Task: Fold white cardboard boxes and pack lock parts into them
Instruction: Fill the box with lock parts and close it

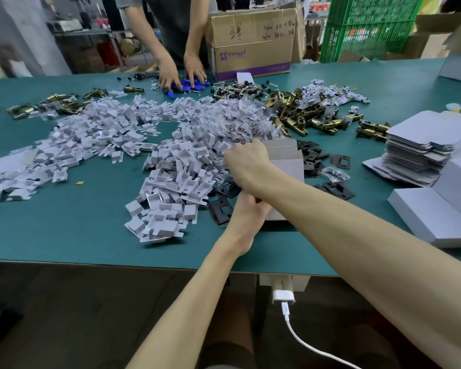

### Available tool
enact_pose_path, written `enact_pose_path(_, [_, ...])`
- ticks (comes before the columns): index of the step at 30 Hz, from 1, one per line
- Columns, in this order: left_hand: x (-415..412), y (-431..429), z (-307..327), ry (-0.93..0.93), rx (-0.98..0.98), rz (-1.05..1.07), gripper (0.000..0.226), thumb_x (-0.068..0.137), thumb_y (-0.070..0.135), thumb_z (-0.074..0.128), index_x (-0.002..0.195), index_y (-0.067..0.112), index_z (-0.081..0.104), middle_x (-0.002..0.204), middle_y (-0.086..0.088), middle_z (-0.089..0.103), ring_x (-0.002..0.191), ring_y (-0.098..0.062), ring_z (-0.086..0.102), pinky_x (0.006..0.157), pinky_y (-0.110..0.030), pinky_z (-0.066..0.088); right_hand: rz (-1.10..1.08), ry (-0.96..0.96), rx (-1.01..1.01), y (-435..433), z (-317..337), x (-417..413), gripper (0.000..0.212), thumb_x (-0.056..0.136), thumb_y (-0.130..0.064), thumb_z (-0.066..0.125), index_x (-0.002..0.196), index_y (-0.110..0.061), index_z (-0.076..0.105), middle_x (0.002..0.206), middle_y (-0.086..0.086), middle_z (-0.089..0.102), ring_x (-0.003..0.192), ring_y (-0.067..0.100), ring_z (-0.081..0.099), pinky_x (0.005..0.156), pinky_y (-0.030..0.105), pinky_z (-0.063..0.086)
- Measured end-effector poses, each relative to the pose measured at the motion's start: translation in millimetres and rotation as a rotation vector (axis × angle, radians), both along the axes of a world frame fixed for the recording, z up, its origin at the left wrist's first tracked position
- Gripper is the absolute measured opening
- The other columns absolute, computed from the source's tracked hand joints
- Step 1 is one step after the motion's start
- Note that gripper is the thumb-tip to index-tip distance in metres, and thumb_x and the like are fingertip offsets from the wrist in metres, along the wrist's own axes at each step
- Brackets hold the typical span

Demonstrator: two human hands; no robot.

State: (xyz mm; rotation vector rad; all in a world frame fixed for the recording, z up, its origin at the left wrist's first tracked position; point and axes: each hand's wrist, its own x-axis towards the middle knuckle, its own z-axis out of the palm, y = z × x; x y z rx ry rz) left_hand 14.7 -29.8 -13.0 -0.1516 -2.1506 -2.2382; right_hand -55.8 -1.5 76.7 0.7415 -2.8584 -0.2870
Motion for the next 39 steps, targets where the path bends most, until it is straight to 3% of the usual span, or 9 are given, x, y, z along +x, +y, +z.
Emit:
enact_pose_path(2, [-0.7,0.8,-0.2,-0.002,0.001,-0.003,0.020,0.088,0.025,0.053,0.106,0.021,0.060,0.093,0.021,0.070,0.080,-0.009,0.060,0.074,-0.017,0.051,-0.035,-0.047,0.034,-2.7,-6.2,-6.4,0.034,0.094,-0.005,0.058,0.070,-0.017,0.039,0.070,-0.004,0.041,0.072,0.021,0.047,0.084,0.037,0.031])
enact_pose_path(4, [-1.8,1.4,-1.7,-0.001,0.008,-0.001,0.015,0.085,0.029,0.052,0.098,0.026,0.057,0.082,0.013,0.064,0.093,-0.023,0.051,0.069,-0.012,0.048,-0.047,-0.077,0.061,-2.0,-11.2,-9.9,0.033,0.095,-0.007,0.056,0.069,-0.019,0.040,0.072,-0.003,0.041,0.077,0.023,0.048,0.085,0.038,0.032])
enact_pose_path(6, [-2.8,1.8,-3.9,0.013,0.000,-0.013,0.022,0.084,0.031,0.054,0.104,0.026,0.059,0.089,0.008,0.065,0.090,-0.017,0.058,0.075,-0.011,0.049,-0.049,-0.097,0.063,-0.1,-14.5,-12.6,0.032,0.096,-0.005,0.053,0.069,-0.018,0.041,0.073,-0.002,0.041,0.079,0.024,0.048,0.084,0.038,0.033])
enact_pose_path(9, [-4.1,0.5,-4.9,0.009,-0.005,-0.024,0.030,0.084,0.026,0.055,0.113,0.025,0.061,0.098,0.025,0.069,0.094,0.009,0.062,0.082,-0.013,0.049,-0.031,-0.100,0.061,1.8,-15.5,-14.4,0.031,0.095,-0.003,0.052,0.070,-0.018,0.041,0.073,-0.001,0.040,0.081,0.025,0.049,0.083,0.038,0.034])
enact_pose_path(21, [1.6,1.1,0.7,-0.021,0.005,-0.011,0.039,0.084,0.023,0.059,0.123,0.024,0.065,0.115,0.017,0.073,0.112,0.001,0.064,0.094,-0.023,0.050,0.055,-0.012,-0.118,4.4,-9.2,-3.7,0.027,0.090,0.011,0.047,0.074,-0.010,0.041,0.068,0.000,0.040,0.055,0.020,0.037,0.072,0.039,0.032])
enact_pose_path(25, [1.0,-0.9,0.2,-0.039,-0.005,-0.008,0.037,0.098,0.024,0.067,0.132,0.013,0.062,0.129,-0.008,0.070,0.125,-0.016,0.062,0.110,-0.036,0.047,0.119,-0.025,-0.390,8.5,5.2,3.6,0.005,0.096,-0.002,0.049,0.094,-0.006,0.047,0.082,0.005,0.050,0.069,0.027,0.052,0.066,0.039,0.042])
enact_pose_path(28, [0.7,-1.2,0.2,-0.081,0.022,0.020,0.034,0.100,0.024,0.070,0.128,0.008,0.059,0.126,-0.015,0.069,0.112,-0.013,0.066,0.095,-0.027,0.052,0.161,-0.111,-0.665,22.3,24.8,9.2,0.016,0.096,-0.005,0.058,0.112,-0.003,0.058,0.106,0.011,0.064,0.089,0.027,0.064,0.081,0.039,0.057])
enact_pose_path(31, [2.9,0.3,2.7,-0.115,0.106,0.029,0.037,0.096,0.026,0.074,0.124,0.008,0.057,0.122,-0.011,0.071,0.103,-0.013,0.070,0.086,-0.026,0.057,0.189,-0.127,-0.834,49.9,43.9,14.1,0.028,0.093,-0.003,0.068,0.120,-0.003,0.061,0.108,0.008,0.067,0.092,0.018,0.064,0.086,0.027,0.057])
enact_pose_path(39, [6.6,2.1,9.2,-0.099,0.163,0.035,0.028,0.096,0.020,0.072,0.118,0.009,0.059,0.118,-0.010,0.073,0.104,-0.017,0.072,0.091,-0.033,0.060,0.110,-0.132,-0.638,128.6,56.5,12.8,0.029,0.087,-0.013,0.080,0.116,-0.013,0.075,0.102,-0.001,0.074,0.091,0.015,0.068,0.095,0.031,0.054])
